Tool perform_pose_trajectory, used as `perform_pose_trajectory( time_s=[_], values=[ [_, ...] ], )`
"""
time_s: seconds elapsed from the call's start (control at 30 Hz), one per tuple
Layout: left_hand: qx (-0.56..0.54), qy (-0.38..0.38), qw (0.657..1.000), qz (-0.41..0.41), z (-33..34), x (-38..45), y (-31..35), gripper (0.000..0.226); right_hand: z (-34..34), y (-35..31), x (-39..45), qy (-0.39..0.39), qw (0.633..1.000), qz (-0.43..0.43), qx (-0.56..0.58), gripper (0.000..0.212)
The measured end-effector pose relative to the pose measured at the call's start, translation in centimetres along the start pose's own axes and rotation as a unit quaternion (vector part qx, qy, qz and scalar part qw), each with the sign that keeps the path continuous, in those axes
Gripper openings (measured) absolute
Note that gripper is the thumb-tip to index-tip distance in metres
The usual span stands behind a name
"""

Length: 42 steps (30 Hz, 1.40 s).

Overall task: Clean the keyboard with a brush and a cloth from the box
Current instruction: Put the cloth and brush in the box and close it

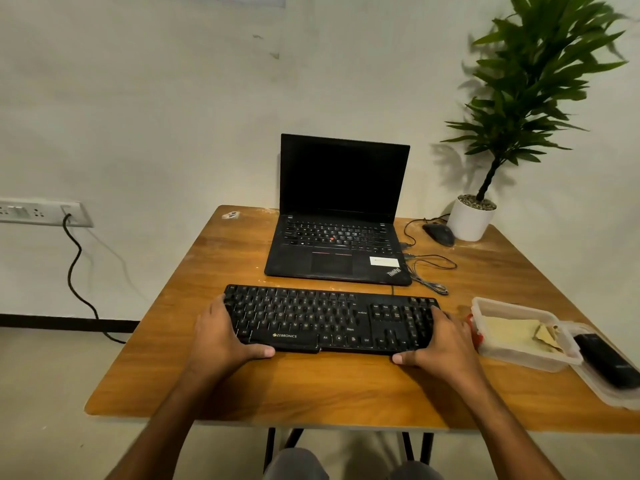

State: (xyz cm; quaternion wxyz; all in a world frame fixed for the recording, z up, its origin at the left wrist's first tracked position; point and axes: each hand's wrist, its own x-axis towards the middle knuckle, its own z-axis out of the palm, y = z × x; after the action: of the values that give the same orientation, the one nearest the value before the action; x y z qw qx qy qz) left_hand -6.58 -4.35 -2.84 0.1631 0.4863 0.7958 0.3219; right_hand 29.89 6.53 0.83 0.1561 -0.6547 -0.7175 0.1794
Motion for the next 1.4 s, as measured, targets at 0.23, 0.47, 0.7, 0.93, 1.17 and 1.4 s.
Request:
perform_pose_trajectory(
  time_s=[0.23, 0.47, 0.7, 0.93, 1.17, 1.4],
  values=[
    [-0.002, 0.017, 1.000, 0.011, 0.8, 2.0, 1.8, 0.138, -0.7, -0.3, 2.8, -0.013, 1.000, 0.013, 0.006, 0.115],
    [0.012, 0.004, 1.000, 0.003, 1.6, 3.4, 1.8, 0.139, -0.2, 0.2, 4.1, -0.022, 0.999, 0.023, 0.014, 0.110],
    [0.034, -0.002, 0.999, 0.004, 2.4, 4.6, 0.7, 0.155, -0.3, 0.3, 5.1, -0.028, 0.999, 0.027, 0.012, 0.113],
    [0.024, 0.004, 1.000, 0.005, 2.2, 4.0, 1.4, 0.161, -0.6, 0.0, 5.3, -0.036, 0.999, 0.031, -0.001, 0.111],
    [0.028, 0.008, 1.000, 0.002, 1.9, 3.5, 2.0, 0.150, -1.0, -0.3, 4.9, -0.051, 0.998, 0.033, -0.016, 0.105],
    [0.041, 0.019, 0.999, 0.000, 1.7, 2.8, 3.3, 0.135, -1.0, -0.6, 4.3, -0.050, 0.998, 0.014, -0.045, 0.101]
  ],
)
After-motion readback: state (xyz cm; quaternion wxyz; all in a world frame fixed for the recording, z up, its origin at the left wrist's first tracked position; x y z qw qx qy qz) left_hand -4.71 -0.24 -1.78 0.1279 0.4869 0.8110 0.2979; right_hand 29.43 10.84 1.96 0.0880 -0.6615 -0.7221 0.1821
